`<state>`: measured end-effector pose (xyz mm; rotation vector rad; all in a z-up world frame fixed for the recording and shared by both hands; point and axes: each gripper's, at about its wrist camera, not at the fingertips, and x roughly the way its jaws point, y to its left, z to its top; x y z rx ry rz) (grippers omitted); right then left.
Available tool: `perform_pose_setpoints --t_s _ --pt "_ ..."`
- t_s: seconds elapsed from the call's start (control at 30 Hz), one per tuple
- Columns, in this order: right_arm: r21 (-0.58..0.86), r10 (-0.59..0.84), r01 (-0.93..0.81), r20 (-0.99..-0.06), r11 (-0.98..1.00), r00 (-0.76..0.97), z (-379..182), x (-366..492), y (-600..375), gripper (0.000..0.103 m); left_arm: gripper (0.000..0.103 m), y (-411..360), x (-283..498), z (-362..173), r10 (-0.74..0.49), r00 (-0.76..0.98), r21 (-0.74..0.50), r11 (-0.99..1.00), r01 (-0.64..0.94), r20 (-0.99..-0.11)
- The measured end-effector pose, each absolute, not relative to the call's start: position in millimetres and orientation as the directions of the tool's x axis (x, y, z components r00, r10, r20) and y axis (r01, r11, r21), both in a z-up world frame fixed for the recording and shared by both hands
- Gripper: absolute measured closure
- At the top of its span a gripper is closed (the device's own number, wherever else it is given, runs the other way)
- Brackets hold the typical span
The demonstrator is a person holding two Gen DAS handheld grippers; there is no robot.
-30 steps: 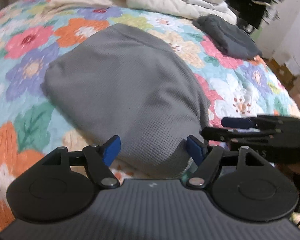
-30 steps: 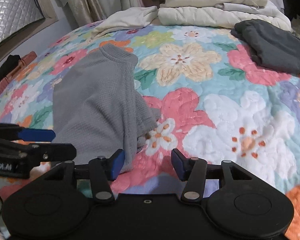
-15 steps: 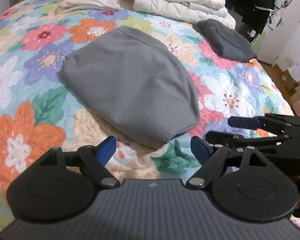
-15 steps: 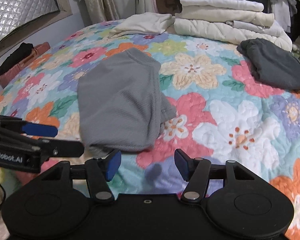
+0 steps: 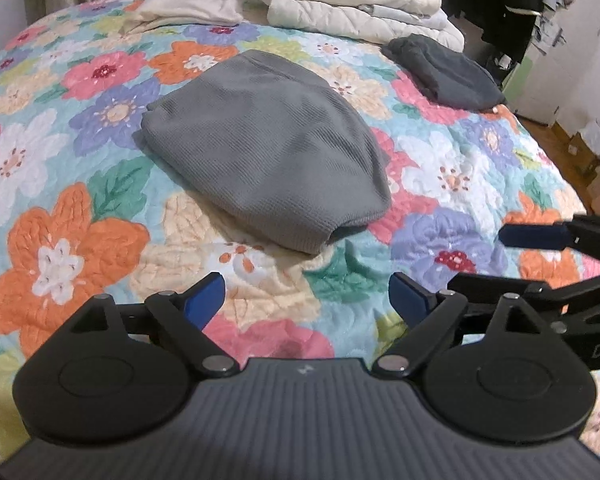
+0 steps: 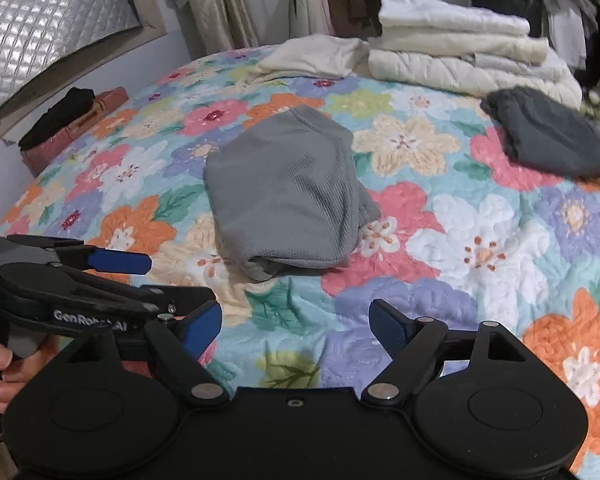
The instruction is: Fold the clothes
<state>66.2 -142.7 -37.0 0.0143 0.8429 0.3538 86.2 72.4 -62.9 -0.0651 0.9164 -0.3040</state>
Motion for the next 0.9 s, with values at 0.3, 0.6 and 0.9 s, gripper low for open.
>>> perform_pose_setpoints --t_s 0.3,0.6,0.9 --pt "0.105 0.277 -0.293 -0.717 0.95 0.64 -25.3 63.4 -134.3 0.018 0.005 74.5 84.2 -54.4 -0.228 0.595 -0.111 0.968 0.226 -0.77" --pt "0.087 0.253 -0.281 -0.729 0.956 0.635 -29.6 65.6 -131.3 0.018 0.002 71.1 83.4 -55.3 -0.169 0.608 -0.049 0.977 0.209 -0.776" --pt "0.068 0.249 -0.292 -0.723 0.954 0.645 -25.4 64.2 -131.5 0.018 0.0 68.9 84.2 -57.9 -0.133 0.613 -0.005 0.979 0.205 -0.779"
